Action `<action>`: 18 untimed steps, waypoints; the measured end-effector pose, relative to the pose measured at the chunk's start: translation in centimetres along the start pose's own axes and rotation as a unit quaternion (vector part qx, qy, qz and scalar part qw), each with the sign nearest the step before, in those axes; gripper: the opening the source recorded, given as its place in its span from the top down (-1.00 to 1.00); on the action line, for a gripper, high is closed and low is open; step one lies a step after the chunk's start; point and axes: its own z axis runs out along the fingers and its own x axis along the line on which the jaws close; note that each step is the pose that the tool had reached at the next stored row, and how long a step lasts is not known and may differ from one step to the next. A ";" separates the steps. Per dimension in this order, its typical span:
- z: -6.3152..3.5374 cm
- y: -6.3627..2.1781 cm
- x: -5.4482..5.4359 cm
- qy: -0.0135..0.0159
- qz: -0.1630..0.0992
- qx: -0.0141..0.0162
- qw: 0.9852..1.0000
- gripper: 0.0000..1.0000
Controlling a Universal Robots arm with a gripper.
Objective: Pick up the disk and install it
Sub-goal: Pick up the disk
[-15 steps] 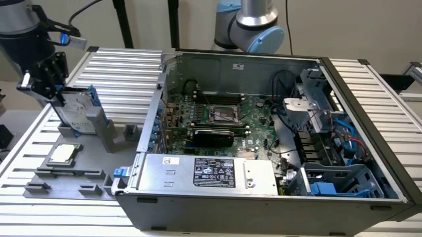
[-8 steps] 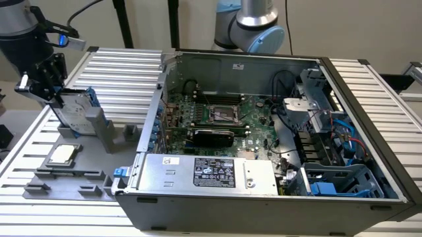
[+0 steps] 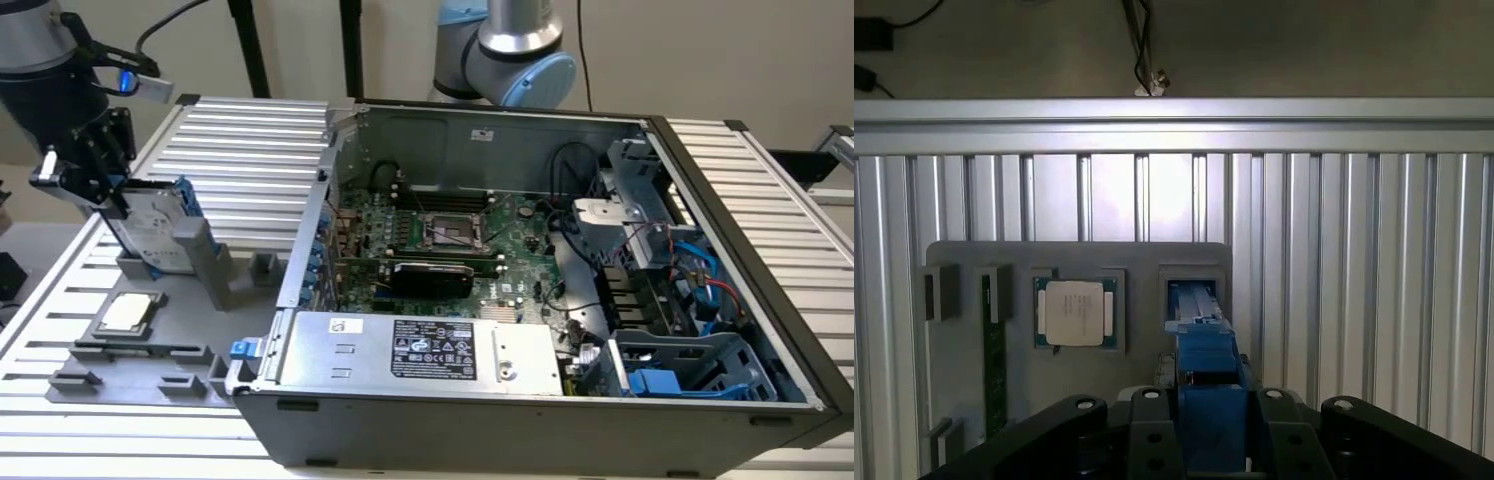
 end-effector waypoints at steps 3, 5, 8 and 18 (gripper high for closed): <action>0.00 0.00 0.0 0.000 0.000 0.000 1.000 1.00; 0.00 0.00 0.0 0.000 0.000 0.000 1.000 1.00; 0.00 0.00 0.0 0.000 0.000 0.000 1.000 1.00; -2.61 0.02 0.0 -0.001 0.000 0.000 1.000 1.00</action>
